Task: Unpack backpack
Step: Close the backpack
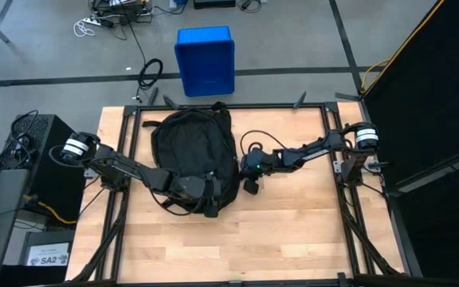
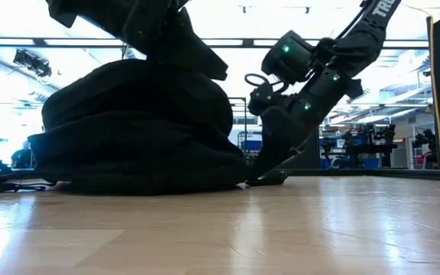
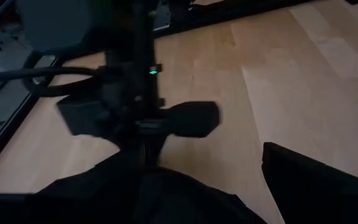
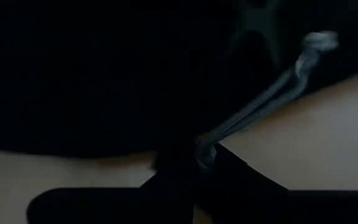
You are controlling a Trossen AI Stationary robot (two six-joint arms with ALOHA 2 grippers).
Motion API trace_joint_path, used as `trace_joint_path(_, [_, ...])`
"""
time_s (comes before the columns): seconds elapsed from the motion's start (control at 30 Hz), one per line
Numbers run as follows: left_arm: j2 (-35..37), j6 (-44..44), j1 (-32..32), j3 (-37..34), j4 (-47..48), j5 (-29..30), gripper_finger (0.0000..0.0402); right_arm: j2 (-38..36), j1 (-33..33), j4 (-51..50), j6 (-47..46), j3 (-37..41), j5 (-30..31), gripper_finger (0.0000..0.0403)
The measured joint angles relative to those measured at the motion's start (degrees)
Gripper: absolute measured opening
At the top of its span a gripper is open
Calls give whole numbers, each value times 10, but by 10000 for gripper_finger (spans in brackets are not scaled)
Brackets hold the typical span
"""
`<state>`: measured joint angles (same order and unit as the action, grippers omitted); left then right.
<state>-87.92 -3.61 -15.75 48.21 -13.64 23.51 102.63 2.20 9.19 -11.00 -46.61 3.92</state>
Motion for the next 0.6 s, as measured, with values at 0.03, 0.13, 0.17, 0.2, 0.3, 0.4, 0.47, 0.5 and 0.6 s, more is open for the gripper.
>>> trace_joint_path(0.03, [0,3,0,0,2,0,288,0,-11,2,-5,0,3,2])
trace_joint_path(0.13, [0,9,0,0,5,0,288,0,-45,15,-18,0,1,1])
trace_joint_path(0.17, [0,8,0,0,6,0,288,0,-56,21,-22,0,-1,1])
trace_joint_path(0.2, [0,7,0,0,7,0,288,0,-66,28,-26,0,-2,1])
trace_joint_path(0.3, [0,-19,-4,0,23,-22,288,0,-91,46,-30,0,-3,1])
trace_joint_path(0.4, [-5,-50,-15,0,22,-37,288,0,-105,55,-31,-4,-3,1])
trace_joint_path(0.47, [-11,-73,-25,-1,15,-38,288,0,-108,54,-34,-13,-10,0])
trace_joint_path(0.5, [-17,-82,-28,-1,4,-38,288,0,-108,54,-34,-17,-12,0])
trace_joint_path(0.6, [-34,-107,-39,-1,-10,-36,288,0,-107,51,-34,-30,-25,0])
